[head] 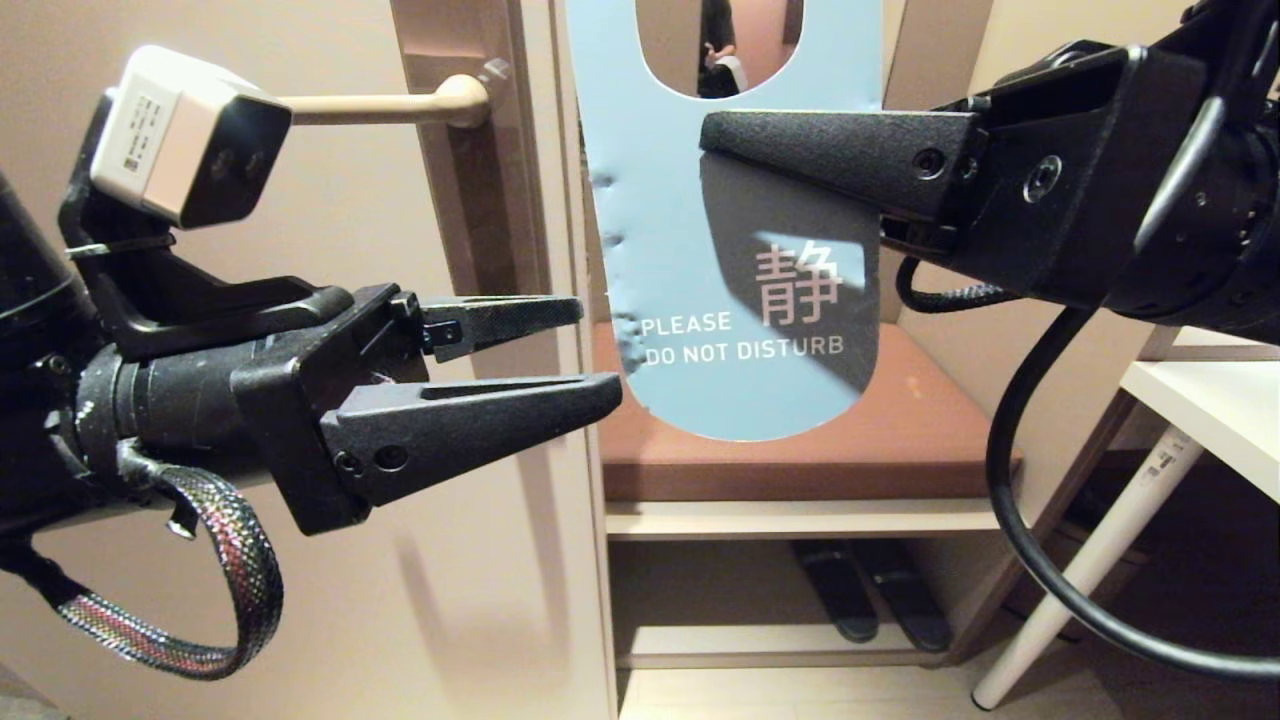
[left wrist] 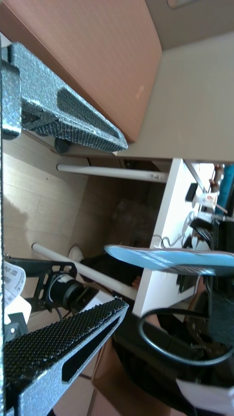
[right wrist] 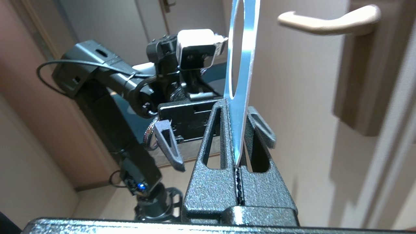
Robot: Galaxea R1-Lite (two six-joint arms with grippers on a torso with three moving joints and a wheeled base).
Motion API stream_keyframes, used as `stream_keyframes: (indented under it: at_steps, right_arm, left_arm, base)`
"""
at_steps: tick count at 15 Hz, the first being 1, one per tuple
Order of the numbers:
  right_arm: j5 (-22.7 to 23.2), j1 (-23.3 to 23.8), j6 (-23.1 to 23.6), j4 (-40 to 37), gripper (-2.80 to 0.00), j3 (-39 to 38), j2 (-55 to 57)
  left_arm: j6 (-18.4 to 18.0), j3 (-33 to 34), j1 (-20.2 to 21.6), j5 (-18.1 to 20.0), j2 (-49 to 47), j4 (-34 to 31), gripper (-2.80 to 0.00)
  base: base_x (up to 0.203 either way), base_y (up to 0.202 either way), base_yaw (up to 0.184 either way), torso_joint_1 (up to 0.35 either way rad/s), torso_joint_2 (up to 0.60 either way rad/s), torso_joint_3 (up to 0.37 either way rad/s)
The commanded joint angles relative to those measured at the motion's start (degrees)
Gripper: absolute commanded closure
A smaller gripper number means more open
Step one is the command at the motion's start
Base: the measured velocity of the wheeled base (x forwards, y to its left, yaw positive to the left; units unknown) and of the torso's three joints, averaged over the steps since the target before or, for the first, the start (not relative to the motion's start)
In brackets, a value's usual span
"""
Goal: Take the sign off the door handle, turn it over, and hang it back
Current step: Hand it to the other hand
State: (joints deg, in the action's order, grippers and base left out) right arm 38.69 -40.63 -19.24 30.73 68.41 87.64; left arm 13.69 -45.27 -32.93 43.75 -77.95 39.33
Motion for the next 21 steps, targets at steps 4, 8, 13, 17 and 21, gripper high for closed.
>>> stream_keyframes:
  at_steps: [4, 8, 13, 17, 21]
  right_arm:
    - [0.24, -2.55, -0.11, 4.16, 0.00, 0.19, 2.56]
    - [0.19, -4.53, -0.10, 6.15, 0.00, 0.23, 3.85]
    - [0.24, -4.64, -0.27, 8.47, 0.00, 0.23, 5.14]
    - [0.24, -5.02, -0.27, 8.50, 0.00, 0.14, 5.34]
    - [0.27, -5.34, -0.27, 8.50, 0.00, 0.19, 5.70]
  left_arm:
    - [0.10, -0.52, -2.04, 0.20, -0.43, 0.64, -2.80]
    - [0.11, -0.43, -3.10, 0.20, -0.89, 2.26, -2.80]
    - [0.20, -0.18, -4.81, 0.24, -0.81, 2.26, -2.80]
    - [0.20, 0.01, -5.74, 0.29, -1.01, 2.28, -2.80]
    - [1.43, -0.27, -6.71, 0.29, -1.15, 2.33, -2.80]
  base:
    - [0.000, 0.000, 0.000, 0.000, 0.00, 0.000]
    - [0.000, 0.000, 0.000, 0.000, 0.00, 0.000]
    - [0.000, 0.000, 0.000, 0.000, 0.00, 0.000]
    - [0.000, 0.000, 0.000, 0.000, 0.00, 0.000]
    - [0.000, 0.000, 0.000, 0.000, 0.00, 0.000]
